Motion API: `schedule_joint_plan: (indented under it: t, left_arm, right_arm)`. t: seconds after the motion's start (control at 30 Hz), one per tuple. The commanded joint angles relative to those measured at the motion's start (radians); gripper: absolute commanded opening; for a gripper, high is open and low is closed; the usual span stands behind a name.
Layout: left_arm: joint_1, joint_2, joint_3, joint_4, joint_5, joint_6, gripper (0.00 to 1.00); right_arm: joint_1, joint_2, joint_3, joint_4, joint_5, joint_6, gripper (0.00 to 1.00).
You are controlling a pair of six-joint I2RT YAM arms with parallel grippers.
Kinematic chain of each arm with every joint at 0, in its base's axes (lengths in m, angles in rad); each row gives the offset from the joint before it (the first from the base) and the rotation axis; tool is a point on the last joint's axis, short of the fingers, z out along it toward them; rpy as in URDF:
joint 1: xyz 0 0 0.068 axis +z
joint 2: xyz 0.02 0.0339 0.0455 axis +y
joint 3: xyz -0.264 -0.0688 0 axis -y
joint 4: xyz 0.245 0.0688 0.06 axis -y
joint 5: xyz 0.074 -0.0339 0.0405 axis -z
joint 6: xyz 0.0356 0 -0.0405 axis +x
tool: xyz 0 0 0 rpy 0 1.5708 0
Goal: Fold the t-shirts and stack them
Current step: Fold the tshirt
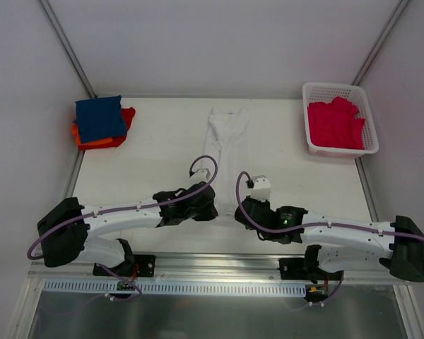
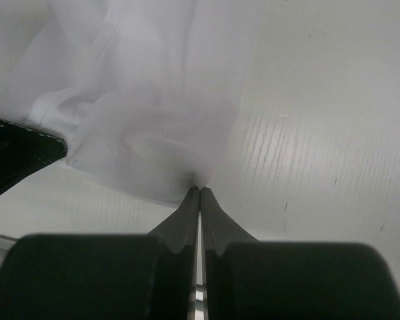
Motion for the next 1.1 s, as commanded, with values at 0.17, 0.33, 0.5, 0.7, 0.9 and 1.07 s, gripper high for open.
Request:
schedule_joint_plan:
  t: [0.17,0.33,0.5,0.7,0.9,1.07]
  left_arm:
    - [0.099,-0.023,0.102,-0.040,-0.020,0.133,0.00]
    - [0.160,0.019,0.164,-0.040,-0.009,0.192,0.00]
    - [0.215,0.074,0.234,-0.039,0.015,0.245,0.00]
    - [0.281,0.130,0.308,-0.039,0.032,0.298,0.00]
    - [0.352,0.201,0.379,-0.036,0.072,0.347,0.00]
    - [0.405,0.276,0.438,-0.027,0.116,0.371,0.00]
  right_arm:
    - [-0.115,0.009,0.100,-0.028,0.058,-0.171,0.00]
    - [-0.198,0.045,0.129,-0.001,0.048,-0.252,0.00]
    - [-0.282,0.085,0.167,0.044,0.026,-0.346,0.00]
    - [-0.375,0.159,0.231,0.097,-0.001,-0.456,0.00]
    - [-0.458,0.257,0.313,0.157,-0.044,-0.553,0.00]
    - [-0.524,0.337,0.373,0.189,-0.101,-0.596,0.00]
